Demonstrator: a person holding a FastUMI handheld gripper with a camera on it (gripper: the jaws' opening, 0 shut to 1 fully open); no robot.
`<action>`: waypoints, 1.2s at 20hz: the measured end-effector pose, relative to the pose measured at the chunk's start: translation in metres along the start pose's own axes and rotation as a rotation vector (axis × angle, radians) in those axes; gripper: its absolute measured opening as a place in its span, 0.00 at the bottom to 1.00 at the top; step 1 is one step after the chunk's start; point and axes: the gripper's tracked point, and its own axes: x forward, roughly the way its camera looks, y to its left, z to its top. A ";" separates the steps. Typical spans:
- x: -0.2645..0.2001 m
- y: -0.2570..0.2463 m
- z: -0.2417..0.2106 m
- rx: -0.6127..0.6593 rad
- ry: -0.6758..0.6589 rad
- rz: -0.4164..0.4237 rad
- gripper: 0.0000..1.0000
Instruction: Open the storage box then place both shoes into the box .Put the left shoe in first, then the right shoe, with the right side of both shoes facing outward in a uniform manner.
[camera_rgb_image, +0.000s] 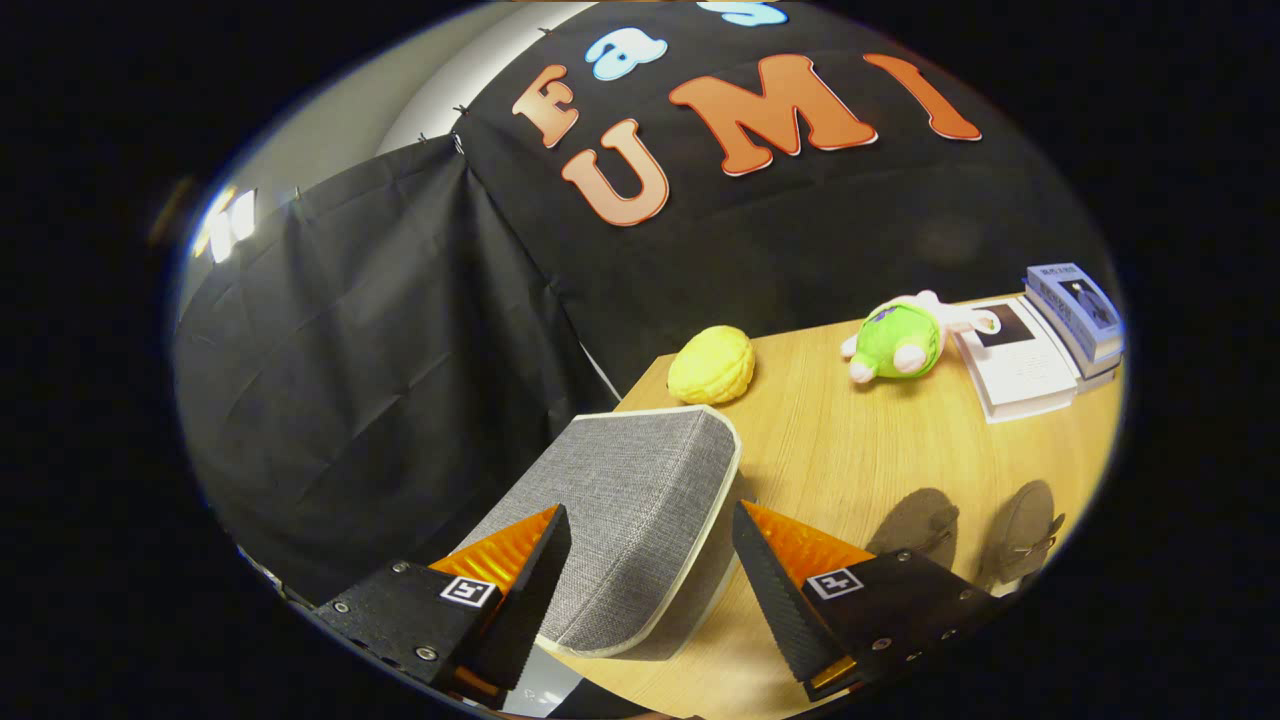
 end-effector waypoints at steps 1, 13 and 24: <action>0.005 0.000 -0.004 0.010 0.014 0.008 0.97; 0.059 -0.001 -0.044 0.242 0.138 0.192 0.96; 0.059 -0.009 -0.032 0.380 0.063 0.292 0.79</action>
